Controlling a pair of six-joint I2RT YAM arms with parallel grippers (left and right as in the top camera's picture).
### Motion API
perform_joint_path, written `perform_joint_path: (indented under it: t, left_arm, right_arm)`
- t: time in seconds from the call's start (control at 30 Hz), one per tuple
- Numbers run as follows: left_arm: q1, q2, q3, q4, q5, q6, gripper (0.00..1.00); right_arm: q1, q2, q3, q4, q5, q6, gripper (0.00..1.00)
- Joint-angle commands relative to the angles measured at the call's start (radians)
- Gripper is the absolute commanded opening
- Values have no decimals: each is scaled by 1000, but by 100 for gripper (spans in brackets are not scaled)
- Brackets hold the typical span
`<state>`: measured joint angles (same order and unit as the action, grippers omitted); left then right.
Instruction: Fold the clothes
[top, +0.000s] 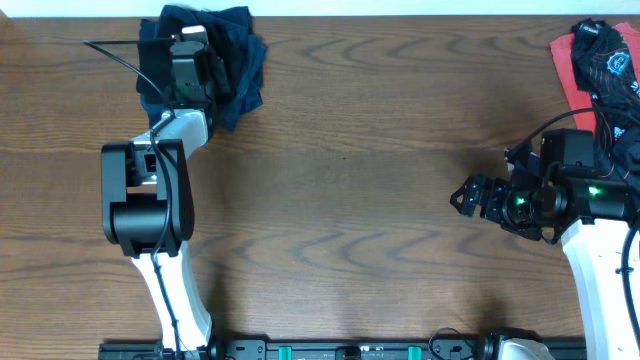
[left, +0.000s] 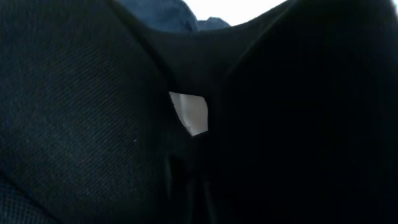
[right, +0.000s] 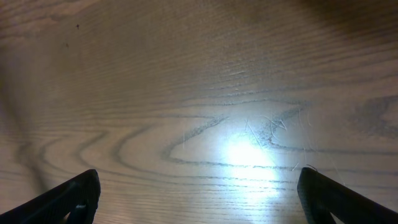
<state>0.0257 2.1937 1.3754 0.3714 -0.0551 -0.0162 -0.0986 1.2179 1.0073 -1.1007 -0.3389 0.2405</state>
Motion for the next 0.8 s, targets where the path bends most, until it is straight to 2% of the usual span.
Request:
perform_joint_path:
  t: [0.0, 0.1, 0.13, 0.17, 0.33, 0.43, 0.6, 0.77]
  left_arm:
    - [0, 1, -2, -21, -10, 16, 25]
    - [0, -67, -2, -23, -20, 16, 36]
    - [-1, -103, -2, -28, -20, 16, 43]
    - [-3, -138, -2, -34, -20, 16, 44]
    - [-23, -340, -2, -78, 15, 12, 44]
    - [-32, -404, -2, -90, 18, 11, 44]
    - [-32, -393, -2, -101, 18, 11, 44]
    - [-32, -298, -2, -69, 18, -27, 44]
  right_arm:
    - [-5, -7, 16, -7, 27, 12, 99]
    - [-5, -7, 16, -7, 28, 18, 99]
    - [-5, -7, 16, -8, 28, 18, 99]
    - [-5, -7, 16, -10, 25, 17, 99]
    - [-5, -7, 16, -30, 16, 16, 99]
    - [-5, -7, 16, -42, 17, 12, 99]
    - [-5, -7, 16, -52, 18, -15, 99]
    - [-5, -7, 16, -45, 18, -18, 99]
